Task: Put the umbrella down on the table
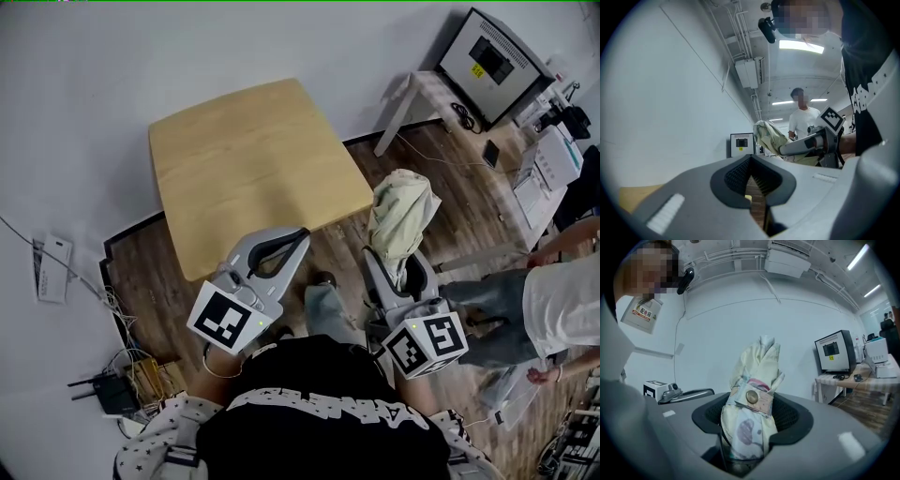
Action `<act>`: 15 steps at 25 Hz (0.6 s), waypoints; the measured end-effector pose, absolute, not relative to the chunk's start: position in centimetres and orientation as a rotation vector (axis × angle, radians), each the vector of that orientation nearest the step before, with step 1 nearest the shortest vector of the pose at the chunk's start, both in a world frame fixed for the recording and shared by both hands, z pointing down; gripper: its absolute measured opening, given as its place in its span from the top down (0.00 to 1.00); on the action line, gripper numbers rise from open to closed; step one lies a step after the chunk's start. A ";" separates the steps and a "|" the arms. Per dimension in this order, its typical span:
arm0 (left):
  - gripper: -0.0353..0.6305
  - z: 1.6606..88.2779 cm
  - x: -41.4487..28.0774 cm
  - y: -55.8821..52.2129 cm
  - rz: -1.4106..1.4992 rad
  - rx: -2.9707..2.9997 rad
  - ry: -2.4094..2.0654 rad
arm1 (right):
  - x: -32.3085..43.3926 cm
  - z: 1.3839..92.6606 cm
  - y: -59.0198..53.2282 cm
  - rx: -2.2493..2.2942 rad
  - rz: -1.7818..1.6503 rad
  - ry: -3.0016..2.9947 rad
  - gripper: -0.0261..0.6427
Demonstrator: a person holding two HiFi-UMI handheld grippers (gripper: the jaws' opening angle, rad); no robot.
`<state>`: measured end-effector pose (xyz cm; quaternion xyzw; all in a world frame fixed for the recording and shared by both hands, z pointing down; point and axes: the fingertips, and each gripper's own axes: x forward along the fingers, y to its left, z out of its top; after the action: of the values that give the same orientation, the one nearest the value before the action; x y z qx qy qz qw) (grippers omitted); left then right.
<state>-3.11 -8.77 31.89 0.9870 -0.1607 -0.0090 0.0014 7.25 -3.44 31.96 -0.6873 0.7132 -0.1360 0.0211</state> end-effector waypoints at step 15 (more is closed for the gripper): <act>0.95 32.3 -2.0 -13.6 0.034 3.101 -0.697 | 9.2 33.3 -10.1 -1.976 -0.449 2.314 0.55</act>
<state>-1.99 -13.62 32.25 0.9755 -0.2191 0.0108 -0.0185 9.24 -10.09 33.31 -0.6420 0.7520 -0.1460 0.0330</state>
